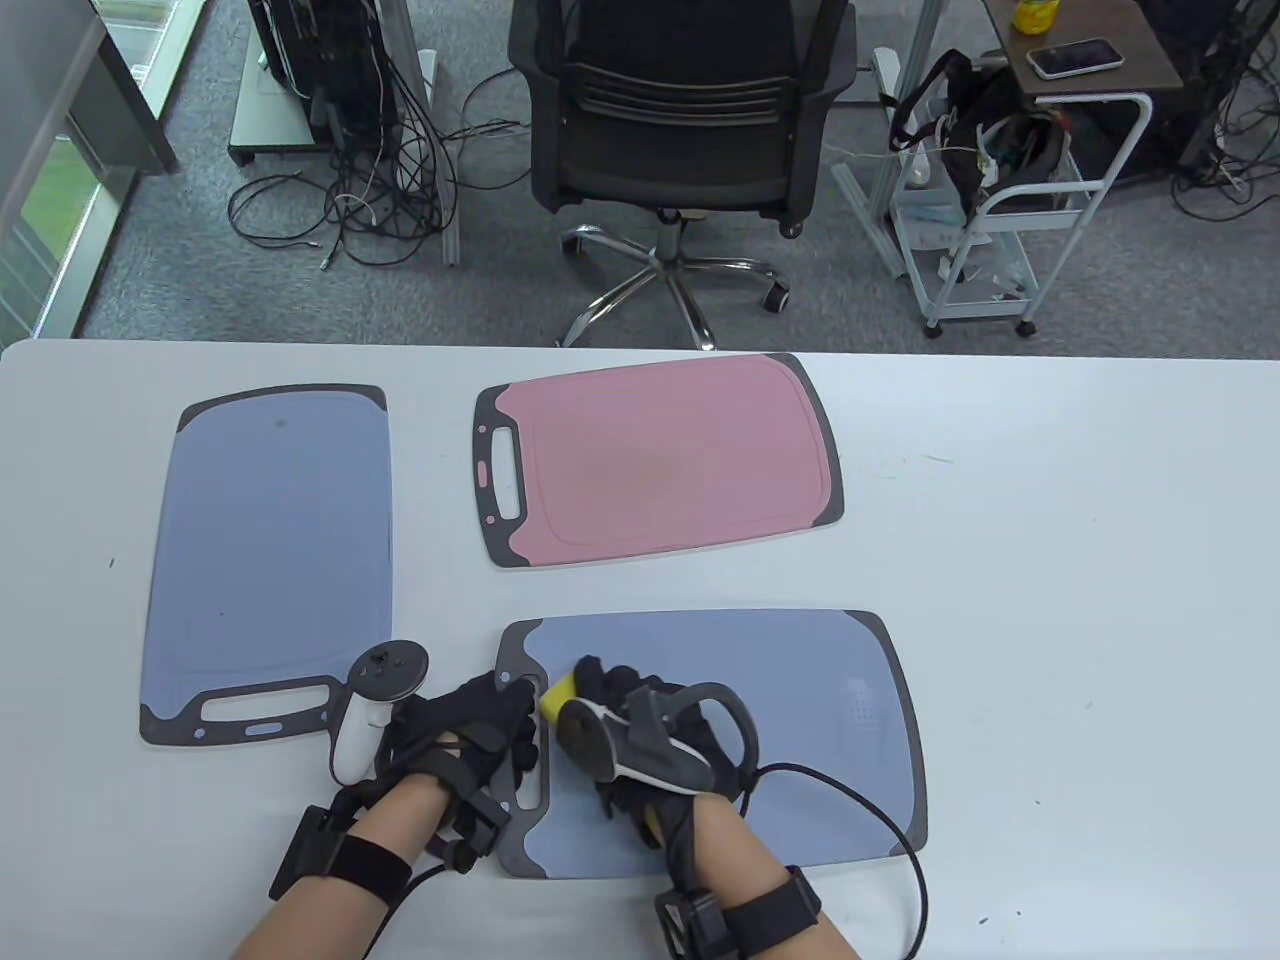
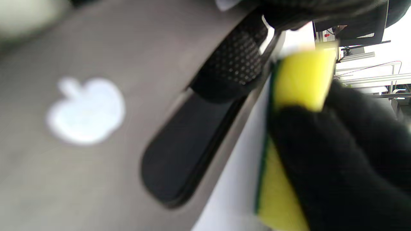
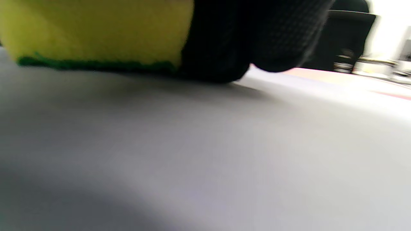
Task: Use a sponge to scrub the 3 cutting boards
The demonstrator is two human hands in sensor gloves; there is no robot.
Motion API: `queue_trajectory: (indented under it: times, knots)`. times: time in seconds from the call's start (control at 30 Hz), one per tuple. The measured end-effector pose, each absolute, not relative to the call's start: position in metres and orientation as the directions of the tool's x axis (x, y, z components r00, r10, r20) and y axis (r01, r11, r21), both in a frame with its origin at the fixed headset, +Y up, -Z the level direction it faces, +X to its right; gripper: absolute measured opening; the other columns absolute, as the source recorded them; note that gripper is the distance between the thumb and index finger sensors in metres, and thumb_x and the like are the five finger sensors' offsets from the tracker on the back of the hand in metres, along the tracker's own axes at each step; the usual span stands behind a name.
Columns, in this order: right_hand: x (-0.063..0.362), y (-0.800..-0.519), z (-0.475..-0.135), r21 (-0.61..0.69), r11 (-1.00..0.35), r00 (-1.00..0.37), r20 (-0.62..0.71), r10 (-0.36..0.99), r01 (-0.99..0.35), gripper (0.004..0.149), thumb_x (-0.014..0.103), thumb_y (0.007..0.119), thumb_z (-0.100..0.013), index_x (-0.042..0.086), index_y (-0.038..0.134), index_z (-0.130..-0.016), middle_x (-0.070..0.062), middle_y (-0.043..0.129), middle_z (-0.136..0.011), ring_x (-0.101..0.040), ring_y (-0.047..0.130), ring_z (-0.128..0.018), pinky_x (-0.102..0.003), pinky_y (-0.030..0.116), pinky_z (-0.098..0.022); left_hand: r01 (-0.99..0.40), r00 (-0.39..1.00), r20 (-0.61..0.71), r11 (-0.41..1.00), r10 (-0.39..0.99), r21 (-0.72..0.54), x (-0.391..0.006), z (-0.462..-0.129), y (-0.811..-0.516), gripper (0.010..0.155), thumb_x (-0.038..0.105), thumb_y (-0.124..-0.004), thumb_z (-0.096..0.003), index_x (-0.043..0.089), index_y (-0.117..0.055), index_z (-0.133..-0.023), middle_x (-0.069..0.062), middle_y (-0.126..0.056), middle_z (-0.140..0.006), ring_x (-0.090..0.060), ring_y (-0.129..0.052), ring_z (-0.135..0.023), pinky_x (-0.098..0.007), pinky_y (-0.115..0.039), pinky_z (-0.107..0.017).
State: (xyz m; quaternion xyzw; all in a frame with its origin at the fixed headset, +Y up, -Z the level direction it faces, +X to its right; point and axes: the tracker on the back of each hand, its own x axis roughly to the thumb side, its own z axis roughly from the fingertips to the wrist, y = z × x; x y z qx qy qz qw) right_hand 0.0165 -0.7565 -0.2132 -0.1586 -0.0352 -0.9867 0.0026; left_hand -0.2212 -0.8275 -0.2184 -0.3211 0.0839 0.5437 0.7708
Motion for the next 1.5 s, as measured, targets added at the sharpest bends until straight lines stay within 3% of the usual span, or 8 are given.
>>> queue_trajectory:
  times: [0.3,0.43,0.6,0.73,0.83,1.2,1.3,1.5]
  knots:
    - [0.244,-0.775,-0.219,0.17,-0.984,-0.888,-0.458,-0.026,-0.06,0.072,0.056,0.069,-0.051,0.007,0.066,-0.104,-0.012,0.083,-0.079,-0.022,0.091,-0.052,-0.044,0.08,-0.044,-0.889,0.4,-0.479,0.205,0.781,-0.409,-0.221,-0.219,-0.827,0.052,0.055,-0.07,-0.0593,0.016,-0.069,-0.095,0.006,-0.094,-0.071,-0.002,-0.11,-0.044,-0.026,-0.102,-0.033]
    - [0.196,-0.77,-0.223,0.142,-0.986,-0.94,-0.314,-0.132,0.091,0.072,0.055,0.07,-0.051,0.007,0.067,-0.104,-0.013,0.084,-0.078,-0.022,0.092,-0.052,-0.044,0.08,-0.044,-0.888,0.404,-0.475,0.211,0.781,-0.409,-0.221,-0.219,-0.827,0.053,0.055,-0.069,-0.0592,0.016,-0.068,-0.095,0.006,-0.094,-0.071,-0.002,-0.11,-0.044,-0.026,-0.101,-0.034]
    - [0.053,-0.757,-0.21,0.107,-0.994,-0.972,0.236,-0.008,0.034,0.072,0.057,0.069,-0.051,0.01,0.065,-0.105,-0.012,0.083,-0.079,-0.021,0.091,-0.052,-0.043,0.081,-0.045,-0.886,0.407,-0.469,0.215,0.783,-0.41,-0.221,-0.217,-0.827,0.053,0.055,-0.069,-0.0591,0.017,-0.067,-0.095,0.006,-0.093,-0.071,-0.002,-0.109,-0.045,-0.025,-0.101,-0.034]
    - [-0.02,-0.753,-0.179,0.083,-0.996,-0.882,0.471,0.007,0.037,0.073,0.059,0.068,-0.051,0.012,0.064,-0.106,-0.01,0.082,-0.079,-0.019,0.091,-0.052,-0.041,0.082,-0.045,-0.887,0.404,-0.471,0.209,0.784,-0.412,-0.221,-0.217,-0.827,0.053,0.055,-0.069,-0.0591,0.016,-0.067,-0.095,0.006,-0.093,-0.071,-0.002,-0.109,-0.045,-0.026,-0.101,-0.034]
    - [-0.007,-0.756,-0.183,0.048,-0.997,-0.898,0.439,-0.028,0.054,0.072,0.061,0.068,-0.05,0.016,0.064,-0.106,-0.006,0.083,-0.079,-0.017,0.092,-0.052,-0.04,0.082,-0.045,-0.888,0.397,-0.477,0.195,0.784,-0.417,-0.221,-0.217,-0.827,0.053,0.055,-0.069,-0.0594,0.016,-0.067,-0.095,0.005,-0.093,-0.072,-0.003,-0.109,-0.046,-0.026,-0.101,-0.035]
    - [0.232,-0.775,-0.198,0.148,-0.989,-0.898,-0.436,-0.059,-0.007,0.072,0.059,0.069,-0.052,0.012,0.065,-0.106,-0.009,0.082,-0.08,-0.02,0.091,-0.053,-0.042,0.08,-0.045,-0.882,0.422,-0.462,0.235,0.78,-0.41,-0.219,-0.216,-0.827,0.053,0.056,-0.069,-0.0592,0.017,-0.068,-0.095,0.007,-0.093,-0.071,-0.001,-0.109,-0.044,-0.025,-0.101,-0.033]
    - [0.214,-0.774,-0.202,0.121,-0.992,-0.922,-0.386,-0.005,-0.045,0.072,0.055,0.073,-0.051,0.006,0.067,-0.104,-0.014,0.083,-0.078,-0.023,0.091,-0.051,-0.045,0.08,-0.044,-0.881,0.428,-0.461,0.244,0.777,-0.405,-0.219,-0.216,-0.827,0.053,0.056,-0.069,-0.0592,0.017,-0.068,-0.095,0.007,-0.094,-0.07,-0.001,-0.109,-0.044,-0.024,-0.101,-0.032]
    - [0.054,-0.759,-0.195,0.132,-0.991,-0.983,0.179,0.03,-0.006,0.073,0.059,0.069,-0.051,0.009,0.065,-0.105,-0.012,0.083,-0.078,-0.02,0.091,-0.052,-0.042,0.081,-0.044,-0.882,0.418,-0.463,0.227,0.782,-0.414,-0.22,-0.216,-0.826,0.053,0.056,-0.069,-0.0592,0.017,-0.068,-0.095,0.006,-0.093,-0.071,-0.002,-0.109,-0.045,-0.025,-0.101,-0.033]
